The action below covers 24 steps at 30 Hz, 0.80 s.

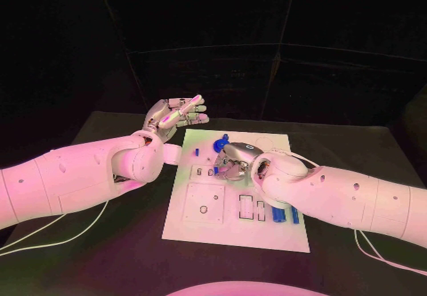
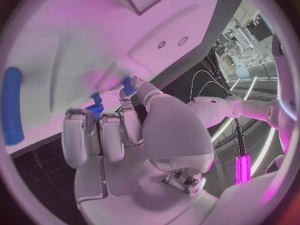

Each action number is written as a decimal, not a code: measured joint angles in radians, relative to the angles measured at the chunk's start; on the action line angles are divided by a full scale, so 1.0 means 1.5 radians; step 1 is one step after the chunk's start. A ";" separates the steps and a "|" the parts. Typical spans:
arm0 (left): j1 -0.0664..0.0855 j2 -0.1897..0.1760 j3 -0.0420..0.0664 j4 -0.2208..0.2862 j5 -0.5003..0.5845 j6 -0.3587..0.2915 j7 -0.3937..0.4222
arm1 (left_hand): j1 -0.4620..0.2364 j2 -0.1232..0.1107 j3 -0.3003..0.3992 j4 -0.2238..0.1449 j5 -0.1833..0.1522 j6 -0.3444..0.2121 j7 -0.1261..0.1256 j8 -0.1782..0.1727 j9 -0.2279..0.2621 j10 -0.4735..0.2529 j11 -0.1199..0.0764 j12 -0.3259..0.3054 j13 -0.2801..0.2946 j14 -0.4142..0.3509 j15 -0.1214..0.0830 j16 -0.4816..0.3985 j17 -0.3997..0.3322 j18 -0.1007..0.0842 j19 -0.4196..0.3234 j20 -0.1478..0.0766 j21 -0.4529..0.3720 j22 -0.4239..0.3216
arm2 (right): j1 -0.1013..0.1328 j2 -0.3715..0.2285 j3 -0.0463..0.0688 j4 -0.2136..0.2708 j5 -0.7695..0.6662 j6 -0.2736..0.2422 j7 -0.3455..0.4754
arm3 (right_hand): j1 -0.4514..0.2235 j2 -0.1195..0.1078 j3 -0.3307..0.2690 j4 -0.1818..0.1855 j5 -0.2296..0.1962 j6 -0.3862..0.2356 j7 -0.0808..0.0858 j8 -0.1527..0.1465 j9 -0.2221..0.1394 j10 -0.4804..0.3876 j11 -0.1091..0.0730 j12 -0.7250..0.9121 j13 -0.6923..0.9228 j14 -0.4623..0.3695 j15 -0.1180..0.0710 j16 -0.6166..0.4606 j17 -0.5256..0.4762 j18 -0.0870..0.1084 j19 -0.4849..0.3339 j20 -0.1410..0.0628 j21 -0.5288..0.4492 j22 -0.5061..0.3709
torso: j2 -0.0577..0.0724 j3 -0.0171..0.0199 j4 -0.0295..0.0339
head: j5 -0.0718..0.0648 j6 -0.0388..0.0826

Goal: Assemble the parts on the task board

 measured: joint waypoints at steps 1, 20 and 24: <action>0.000 0.000 0.000 0.000 0.000 0.000 0.000 | 0.000 0.000 0.000 0.000 0.000 0.000 0.000 0.000 0.000 0.000 0.000 0.000 0.000 0.000 0.000 0.000 0.000 0.000 0.000 0.000 0.000 0.000 | 0.000 0.000 0.000 0.000 -0.001 0.000 -0.001 | 0.000 0.000 0.000 0.000 0.000 0.000 0.000 0.000 0.000 0.000 0.000 0.000 0.000 0.000 0.000 0.000 0.000 0.000 0.000 0.000 0.000 0.000 | 0.000 0.0000 0.0000 | 0.000 0.000; 0.000 -0.001 0.000 0.000 0.000 0.000 0.000 | 0.000 0.000 0.000 0.000 0.000 0.000 0.000 0.000 0.000 0.000 0.000 0.000 0.000 0.000 0.000 0.000 0.001 0.000 0.000 0.000 0.000 0.000 | 0.000 0.000 0.000 0.002 -0.015 0.005 -0.010 | -0.015 -0.020 0.004 -0.003 0.009 -0.013 0.004 -0.017 0.003 -0.019 0.014 -0.020 0.000 0.002 0.002 -0.002 0.000 0.000 -0.002 0.002 0.000 0.000 | 0.000 0.0001 0.0003 | -0.001 -0.001; 0.000 -0.001 0.000 0.000 0.000 0.000 -0.001 | 0.000 0.000 0.000 0.000 0.000 0.000 0.000 0.000 0.000 0.000 0.000 0.000 0.000 0.000 0.000 0.000 0.000 0.000 0.000 0.000 0.000 0.000 | 0.000 0.001 0.000 0.002 -0.015 0.004 -0.011 | -0.017 -0.023 0.004 -0.003 0.009 -0.014 0.005 -0.017 0.003 -0.019 0.014 -0.021 0.000 0.002 0.002 -0.002 0.000 0.000 -0.004 0.004 0.000 0.000 | 0.000 0.0001 0.0003 | -0.001 -0.001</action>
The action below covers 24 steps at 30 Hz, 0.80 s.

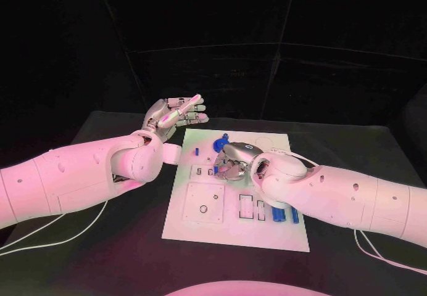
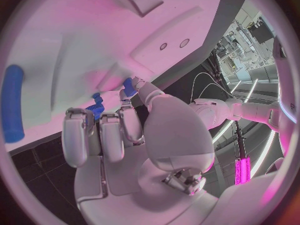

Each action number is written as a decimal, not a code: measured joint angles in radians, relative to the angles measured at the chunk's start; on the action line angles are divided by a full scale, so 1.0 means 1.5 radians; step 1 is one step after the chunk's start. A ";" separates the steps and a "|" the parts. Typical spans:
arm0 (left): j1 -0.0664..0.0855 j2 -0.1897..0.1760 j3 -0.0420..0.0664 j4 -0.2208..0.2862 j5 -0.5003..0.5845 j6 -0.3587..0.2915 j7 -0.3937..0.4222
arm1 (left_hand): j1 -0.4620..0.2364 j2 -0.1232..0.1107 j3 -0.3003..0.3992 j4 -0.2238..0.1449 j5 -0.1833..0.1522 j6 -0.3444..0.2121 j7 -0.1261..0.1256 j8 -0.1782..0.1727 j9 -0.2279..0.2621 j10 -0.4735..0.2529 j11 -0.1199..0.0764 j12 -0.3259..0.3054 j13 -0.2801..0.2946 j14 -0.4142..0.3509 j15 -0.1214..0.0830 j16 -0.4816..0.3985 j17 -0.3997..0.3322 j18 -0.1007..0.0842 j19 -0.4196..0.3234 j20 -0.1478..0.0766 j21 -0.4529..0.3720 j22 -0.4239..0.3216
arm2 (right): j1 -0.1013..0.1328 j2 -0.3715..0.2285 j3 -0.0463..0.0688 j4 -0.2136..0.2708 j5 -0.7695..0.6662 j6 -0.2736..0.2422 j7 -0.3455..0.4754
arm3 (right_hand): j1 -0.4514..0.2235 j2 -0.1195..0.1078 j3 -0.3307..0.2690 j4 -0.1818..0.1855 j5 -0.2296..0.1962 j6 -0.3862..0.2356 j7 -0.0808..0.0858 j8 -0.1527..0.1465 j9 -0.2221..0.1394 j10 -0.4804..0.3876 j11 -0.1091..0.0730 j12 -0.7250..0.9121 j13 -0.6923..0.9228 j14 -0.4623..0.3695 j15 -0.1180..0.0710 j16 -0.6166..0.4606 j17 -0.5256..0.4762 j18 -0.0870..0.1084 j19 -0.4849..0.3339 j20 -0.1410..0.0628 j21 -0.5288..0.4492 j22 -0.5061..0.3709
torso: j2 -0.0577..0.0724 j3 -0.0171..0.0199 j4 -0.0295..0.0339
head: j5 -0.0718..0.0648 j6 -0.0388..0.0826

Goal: Assemble the parts on the task board

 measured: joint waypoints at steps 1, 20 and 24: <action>0.000 0.000 0.000 0.000 0.000 0.000 0.000 | 0.000 0.000 0.000 0.000 0.000 0.000 0.000 0.000 0.000 0.000 0.000 0.000 0.000 0.000 0.000 0.000 0.000 0.000 0.000 0.000 0.000 0.000 | 0.000 0.000 0.000 0.000 0.000 0.000 0.000 | 0.000 0.000 0.000 0.000 0.000 -0.001 0.001 0.000 0.000 0.000 0.000 0.000 0.000 0.000 0.000 0.000 0.000 0.000 -0.001 0.001 0.000 0.000 | 0.000 0.0000 0.0000 | 0.000 0.000; 0.000 -0.001 0.000 0.000 0.000 0.000 0.000 | 0.000 0.000 0.000 0.000 0.000 0.000 0.000 0.000 0.000 0.000 0.000 -0.003 0.000 0.000 0.000 0.000 0.000 0.000 0.000 0.000 0.000 0.000 | -0.002 0.000 -0.001 -0.001 -0.001 -0.001 -0.008 | -0.025 -0.025 -0.019 0.017 -0.008 -0.023 0.008 -0.013 -0.003 -0.009 0.009 -0.008 0.000 -0.001 0.009 -0.002 0.000 0.000 -0.006 0.006 -0.003 0.000 | 0.000 0.0001 0.0000 | -0.001 -0.001; 0.000 -0.001 0.000 0.000 0.000 0.000 0.000 | 0.000 0.000 0.000 0.000 0.000 0.000 0.000 0.000 0.000 0.000 0.000 -0.003 0.000 0.000 0.000 0.000 0.000 0.000 0.000 0.000 0.000 0.000 | -0.002 0.001 -0.001 -0.001 -0.002 -0.001 -0.009 | -0.031 -0.031 -0.032 0.023 -0.012 -0.030 0.008 -0.016 -0.003 -0.014 0.010 -0.010 0.000 0.000 0.010 -0.002 0.001 0.000 -0.008 0.008 -0.005 0.000 | 0.000 0.0001 0.0000 | -0.001 0.000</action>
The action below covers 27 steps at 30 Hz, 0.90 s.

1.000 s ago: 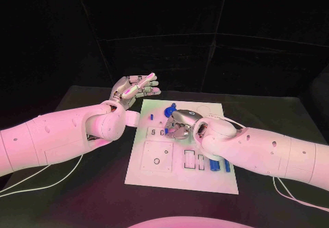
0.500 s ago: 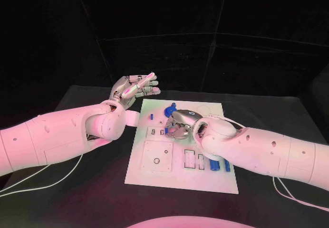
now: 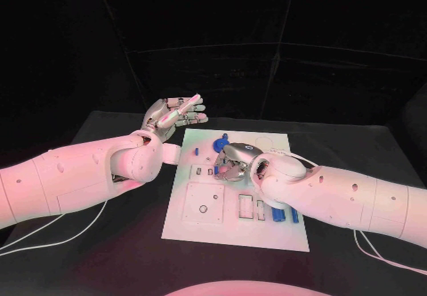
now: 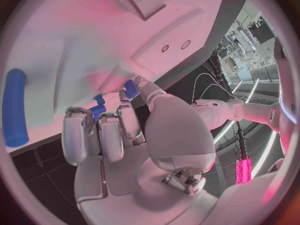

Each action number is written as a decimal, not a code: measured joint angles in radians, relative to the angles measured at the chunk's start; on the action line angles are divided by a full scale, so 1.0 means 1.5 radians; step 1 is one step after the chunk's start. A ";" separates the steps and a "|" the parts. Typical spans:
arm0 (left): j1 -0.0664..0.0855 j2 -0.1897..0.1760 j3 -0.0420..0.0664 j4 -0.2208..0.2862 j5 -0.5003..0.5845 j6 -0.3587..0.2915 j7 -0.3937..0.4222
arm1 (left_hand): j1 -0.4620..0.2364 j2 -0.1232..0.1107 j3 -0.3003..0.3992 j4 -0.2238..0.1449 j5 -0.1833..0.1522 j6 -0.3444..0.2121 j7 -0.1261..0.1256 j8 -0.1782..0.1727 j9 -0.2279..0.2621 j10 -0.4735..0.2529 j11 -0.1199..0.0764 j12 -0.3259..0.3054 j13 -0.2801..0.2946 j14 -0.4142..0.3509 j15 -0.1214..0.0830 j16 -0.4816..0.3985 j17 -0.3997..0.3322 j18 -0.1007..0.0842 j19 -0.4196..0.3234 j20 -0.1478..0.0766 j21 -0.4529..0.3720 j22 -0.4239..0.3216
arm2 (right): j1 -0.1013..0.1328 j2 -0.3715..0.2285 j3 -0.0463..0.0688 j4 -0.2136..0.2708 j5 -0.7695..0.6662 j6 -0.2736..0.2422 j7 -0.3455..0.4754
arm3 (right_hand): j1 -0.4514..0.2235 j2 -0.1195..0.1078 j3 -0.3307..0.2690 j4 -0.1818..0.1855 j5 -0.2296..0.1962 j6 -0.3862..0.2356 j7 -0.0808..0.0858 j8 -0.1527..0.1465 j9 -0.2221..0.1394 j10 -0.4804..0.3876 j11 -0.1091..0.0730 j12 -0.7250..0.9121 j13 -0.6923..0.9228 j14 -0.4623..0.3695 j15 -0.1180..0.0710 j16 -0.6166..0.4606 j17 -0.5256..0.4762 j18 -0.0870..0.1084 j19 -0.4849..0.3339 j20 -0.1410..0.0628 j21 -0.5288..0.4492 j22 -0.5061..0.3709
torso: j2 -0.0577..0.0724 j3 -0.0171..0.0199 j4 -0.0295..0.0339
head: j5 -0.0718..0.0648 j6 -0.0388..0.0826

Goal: Assemble the parts on the task board

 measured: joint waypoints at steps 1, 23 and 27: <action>0.000 0.000 0.000 0.000 0.000 0.000 0.000 | 0.000 0.000 0.000 0.000 0.000 0.000 0.000 0.000 0.000 0.000 0.000 0.000 0.000 0.000 0.000 0.000 0.000 0.000 0.000 0.000 0.000 0.000 | 0.000 0.000 0.000 0.000 0.000 0.000 0.000 | -0.003 -0.003 -0.002 0.002 0.000 -0.004 -0.001 0.000 0.000 -0.001 -0.001 -0.003 -0.001 0.000 0.000 0.000 0.000 0.000 0.000 0.000 0.000 0.000 | 0.000 0.0000 0.0000 | 0.000 0.000; 0.000 -0.004 0.000 -0.008 -0.023 0.003 -0.017 | -0.003 0.003 -0.010 -0.003 0.002 0.044 -0.024 0.004 0.002 0.084 -0.031 0.016 0.011 0.140 -0.042 0.051 0.052 0.000 0.098 -0.040 0.048 0.019 | 0.002 -0.076 0.000 0.065 0.016 -0.071 0.045 | 0.015 -0.015 -0.110 0.046 0.004 -0.083 0.017 -0.002 -0.003 -0.055 0.014 -0.049 -0.061 0.000 0.014 -0.023 0.000 0.000 -0.045 0.017 -0.034 -0.003 | -0.001 0.0008 -0.0008 | 0.000 0.002; 0.000 -0.006 0.000 -0.021 -0.066 0.014 -0.048 | -0.003 0.003 -0.017 -0.002 0.005 0.082 -0.050 0.019 0.009 0.151 -0.063 0.037 0.029 0.223 -0.077 0.128 0.114 0.000 0.176 -0.075 0.102 0.045 | 0.014 -0.125 0.009 0.096 0.070 -0.076 0.116 | 0.031 -0.009 -0.121 0.044 0.015 -0.077 0.011 0.007 -0.001 -0.072 0.008 -0.058 -0.072 0.000 0.014 -0.037 0.000 0.011 -0.081 0.015 -0.058 -0.041 | -0.005 0.0005 -0.0013 | 0.001 0.004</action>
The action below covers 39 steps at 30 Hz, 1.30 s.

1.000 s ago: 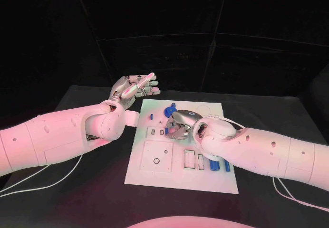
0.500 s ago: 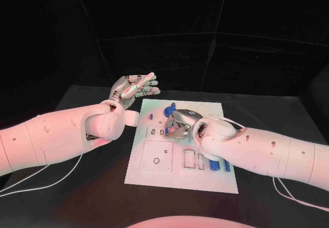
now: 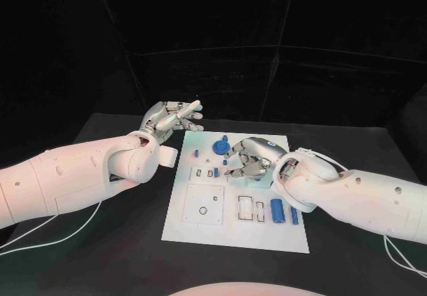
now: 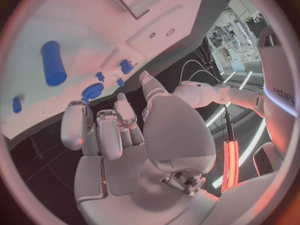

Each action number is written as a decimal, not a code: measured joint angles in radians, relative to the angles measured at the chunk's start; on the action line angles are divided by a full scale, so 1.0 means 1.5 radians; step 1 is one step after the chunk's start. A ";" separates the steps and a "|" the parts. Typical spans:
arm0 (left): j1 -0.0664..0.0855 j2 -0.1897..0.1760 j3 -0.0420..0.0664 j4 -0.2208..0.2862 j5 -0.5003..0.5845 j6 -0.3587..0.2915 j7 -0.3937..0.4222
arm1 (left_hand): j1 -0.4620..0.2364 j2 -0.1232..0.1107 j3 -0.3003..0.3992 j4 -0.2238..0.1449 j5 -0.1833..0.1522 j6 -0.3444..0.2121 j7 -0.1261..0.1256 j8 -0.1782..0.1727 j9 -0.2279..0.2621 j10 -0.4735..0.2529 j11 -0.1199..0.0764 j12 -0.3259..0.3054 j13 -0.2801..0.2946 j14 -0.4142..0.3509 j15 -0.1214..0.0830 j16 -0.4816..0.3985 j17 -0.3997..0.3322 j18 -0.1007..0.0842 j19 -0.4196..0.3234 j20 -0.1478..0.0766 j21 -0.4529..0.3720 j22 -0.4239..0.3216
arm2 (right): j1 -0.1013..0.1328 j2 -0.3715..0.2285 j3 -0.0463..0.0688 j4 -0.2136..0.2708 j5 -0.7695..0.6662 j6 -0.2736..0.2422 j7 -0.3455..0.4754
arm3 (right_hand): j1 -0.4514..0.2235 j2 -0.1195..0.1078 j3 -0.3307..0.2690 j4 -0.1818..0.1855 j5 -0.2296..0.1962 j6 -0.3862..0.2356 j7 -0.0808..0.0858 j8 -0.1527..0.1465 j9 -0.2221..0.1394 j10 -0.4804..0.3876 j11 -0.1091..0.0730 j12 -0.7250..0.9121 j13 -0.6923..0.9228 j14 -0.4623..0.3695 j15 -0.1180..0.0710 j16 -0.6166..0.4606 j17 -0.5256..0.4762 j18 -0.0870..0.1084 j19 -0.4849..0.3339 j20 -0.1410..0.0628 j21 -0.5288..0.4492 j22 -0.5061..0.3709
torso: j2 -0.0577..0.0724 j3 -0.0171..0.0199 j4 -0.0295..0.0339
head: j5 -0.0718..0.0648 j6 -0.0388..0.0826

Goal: Assemble the parts on the task board

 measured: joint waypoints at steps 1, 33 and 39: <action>0.000 0.000 0.000 -0.005 -0.017 0.004 -0.013 | 0.000 0.000 -0.001 -0.001 0.000 0.009 -0.006 0.004 0.003 0.014 -0.006 0.006 0.005 0.003 -0.004 0.024 0.020 0.000 0.013 -0.007 0.012 0.007 | 0.006 -0.014 0.003 0.009 0.024 0.000 0.022 | 0.007 0.004 -0.001 -0.001 0.000 0.000 0.000 0.005 0.000 -0.008 0.000 -0.008 -0.007 0.000 0.000 -0.006 0.000 0.001 -0.008 -0.001 -0.007 -0.012 | -0.001 0.0001 -0.0003 | 0.000 0.000; 0.085 0.147 -0.034 -0.111 -0.612 0.298 -0.639 | -0.115 -0.004 -0.057 0.127 0.000 -0.071 -0.056 0.247 0.248 0.016 -0.053 0.614 0.603 0.005 -0.050 0.804 0.667 -0.057 0.157 -0.057 0.664 0.717 | 0.093 -0.150 0.013 -0.020 0.381 0.070 0.141 | 0.050 0.039 -0.078 0.017 0.006 0.032 -0.018 -0.009 -0.003 -0.120 -0.010 -0.480 -0.486 -0.075 -0.011 -0.573 -0.497 0.078 -0.219 -0.011 -0.403 -0.470 | -0.042 0.0081 -0.0076 | 0.007 -0.023; 0.089 0.179 -0.043 -0.131 -0.646 0.326 -0.661 | -0.119 0.000 -0.061 0.130 0.000 -0.082 -0.055 0.261 0.266 0.016 -0.053 0.620 0.611 0.005 -0.050 0.804 0.667 -0.058 0.157 -0.057 0.669 0.724 | 0.093 -0.144 0.013 -0.030 0.383 0.071 0.135 | 0.053 0.041 -0.083 0.018 0.006 0.033 -0.016 -0.009 -0.003 -0.120 -0.010 -0.483 -0.491 -0.075 -0.011 -0.581 -0.496 0.078 -0.219 -0.010 -0.406 -0.474 | -0.042 0.0082 -0.0079 | 0.007 -0.025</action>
